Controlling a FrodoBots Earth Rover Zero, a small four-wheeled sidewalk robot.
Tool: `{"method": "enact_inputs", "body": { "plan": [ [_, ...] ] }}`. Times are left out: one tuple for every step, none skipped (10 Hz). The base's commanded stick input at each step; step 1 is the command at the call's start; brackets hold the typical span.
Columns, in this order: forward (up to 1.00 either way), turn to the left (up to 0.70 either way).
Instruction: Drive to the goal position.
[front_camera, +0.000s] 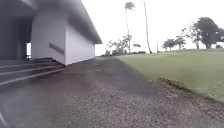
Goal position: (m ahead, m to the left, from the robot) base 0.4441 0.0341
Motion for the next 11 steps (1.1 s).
{"method": "enact_inputs", "body": {
  "plan": [
    [0.70,0.00],
    [0.70,0.00],
    [0.70,0.00],
    [0.70,0.00],
    [0.70,0.00],
    [0.70,0.00],
    [0.70,0.00],
    [0.70,0.00],
    [0.70,0.00],
    [0.70,0.00],
    [0.70,0.00]
  ]
}}
